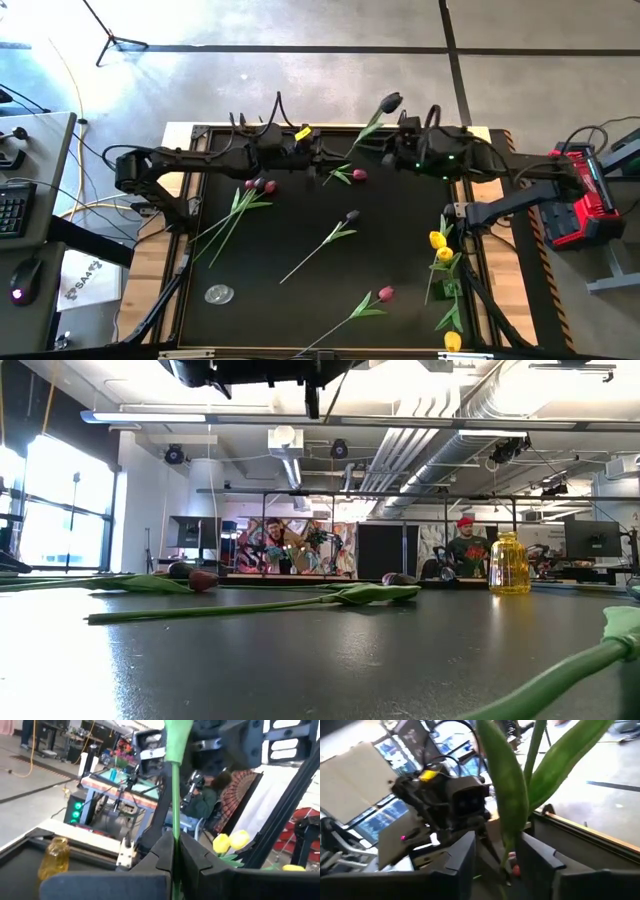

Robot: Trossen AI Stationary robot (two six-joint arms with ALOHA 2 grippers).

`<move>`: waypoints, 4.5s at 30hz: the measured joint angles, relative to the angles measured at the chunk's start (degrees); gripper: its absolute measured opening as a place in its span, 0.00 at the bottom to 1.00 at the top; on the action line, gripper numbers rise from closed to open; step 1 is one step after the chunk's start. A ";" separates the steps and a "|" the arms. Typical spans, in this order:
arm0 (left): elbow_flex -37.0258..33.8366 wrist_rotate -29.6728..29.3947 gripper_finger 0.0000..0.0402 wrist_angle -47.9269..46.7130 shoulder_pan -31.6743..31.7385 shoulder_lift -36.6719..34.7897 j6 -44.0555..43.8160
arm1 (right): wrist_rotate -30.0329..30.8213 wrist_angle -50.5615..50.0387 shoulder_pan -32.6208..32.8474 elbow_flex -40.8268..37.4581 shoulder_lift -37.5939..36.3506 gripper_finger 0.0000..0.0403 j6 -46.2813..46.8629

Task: Sort flowers into vase by color
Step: Put the top center black flower into the yellow vase, then put the middle left black flower into the yellow vase

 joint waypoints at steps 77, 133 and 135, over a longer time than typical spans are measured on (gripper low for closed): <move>-0.02 -8.86 0.29 -29.74 2.72 1.16 5.66 | 32.24 -51.01 -27.36 -7.51 1.10 0.17 32.80; -15.00 -27.61 0.24 -77.60 4.51 -0.24 -15.65 | 8.06 -31.03 -4.00 -2.59 -6.94 0.40 20.36; -15.35 -27.61 0.21 -77.42 4.51 -0.24 -15.90 | 8.06 -31.03 -3.98 -2.59 -6.94 0.40 20.36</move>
